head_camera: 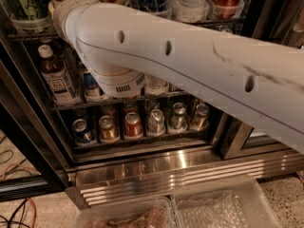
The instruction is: Pick redbull can from top shelf of fridge
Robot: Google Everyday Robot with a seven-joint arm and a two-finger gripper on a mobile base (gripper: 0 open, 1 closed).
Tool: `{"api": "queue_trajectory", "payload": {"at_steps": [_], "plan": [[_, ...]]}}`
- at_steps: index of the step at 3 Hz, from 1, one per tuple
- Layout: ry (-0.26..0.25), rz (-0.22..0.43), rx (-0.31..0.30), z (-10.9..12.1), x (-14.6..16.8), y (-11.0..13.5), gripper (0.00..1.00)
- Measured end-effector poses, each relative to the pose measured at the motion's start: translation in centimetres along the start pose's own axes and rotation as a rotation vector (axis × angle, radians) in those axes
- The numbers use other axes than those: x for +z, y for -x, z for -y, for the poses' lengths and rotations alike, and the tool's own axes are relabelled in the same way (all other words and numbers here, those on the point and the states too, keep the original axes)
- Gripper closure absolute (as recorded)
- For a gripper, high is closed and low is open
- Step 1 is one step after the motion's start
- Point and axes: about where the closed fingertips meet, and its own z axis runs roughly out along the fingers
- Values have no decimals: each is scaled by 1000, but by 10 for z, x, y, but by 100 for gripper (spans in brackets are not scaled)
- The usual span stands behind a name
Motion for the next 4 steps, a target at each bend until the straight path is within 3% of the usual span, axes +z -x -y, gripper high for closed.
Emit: {"api": "queue_trajectory", "payload": {"at_steps": [2, 4], "plan": [[72, 40, -96, -10, -11, 31, 100], [121, 8, -140, -23, -34, 24, 100]]}}
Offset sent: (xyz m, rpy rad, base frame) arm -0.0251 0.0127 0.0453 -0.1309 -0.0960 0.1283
